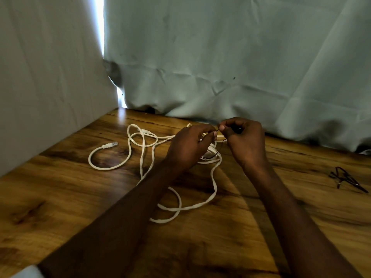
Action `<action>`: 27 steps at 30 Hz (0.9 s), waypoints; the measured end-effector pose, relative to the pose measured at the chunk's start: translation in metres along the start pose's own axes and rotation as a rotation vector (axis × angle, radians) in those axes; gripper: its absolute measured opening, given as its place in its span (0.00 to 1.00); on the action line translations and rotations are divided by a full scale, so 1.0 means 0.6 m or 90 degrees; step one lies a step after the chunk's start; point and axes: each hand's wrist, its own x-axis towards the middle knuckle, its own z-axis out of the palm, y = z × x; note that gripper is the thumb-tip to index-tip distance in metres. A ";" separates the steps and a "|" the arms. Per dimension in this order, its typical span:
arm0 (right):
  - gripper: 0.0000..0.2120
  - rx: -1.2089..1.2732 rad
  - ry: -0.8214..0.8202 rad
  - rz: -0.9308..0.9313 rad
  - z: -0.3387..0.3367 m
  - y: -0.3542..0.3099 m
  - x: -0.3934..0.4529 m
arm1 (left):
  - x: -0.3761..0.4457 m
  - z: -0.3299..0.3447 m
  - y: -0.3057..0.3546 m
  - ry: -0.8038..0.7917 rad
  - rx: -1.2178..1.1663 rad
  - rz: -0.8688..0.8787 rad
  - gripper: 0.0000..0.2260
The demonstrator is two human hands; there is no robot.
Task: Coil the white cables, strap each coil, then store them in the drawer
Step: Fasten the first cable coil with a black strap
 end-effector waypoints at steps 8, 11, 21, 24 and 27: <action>0.07 0.285 -0.149 0.246 -0.015 -0.020 -0.008 | 0.003 0.001 -0.006 0.015 -0.034 -0.011 0.13; 0.03 0.351 -0.150 0.309 -0.015 -0.020 -0.003 | 0.002 -0.002 -0.005 -0.003 -0.054 -0.005 0.12; 0.03 0.185 -0.058 0.193 -0.005 -0.011 -0.008 | 0.004 -0.002 0.015 -0.044 -0.250 -0.068 0.10; 0.03 0.217 -0.069 0.203 -0.006 -0.016 -0.009 | 0.006 -0.002 0.016 -0.054 -0.322 -0.095 0.08; 0.03 0.214 -0.056 0.195 -0.008 -0.017 -0.008 | 0.008 -0.005 0.017 -0.069 -0.374 -0.116 0.08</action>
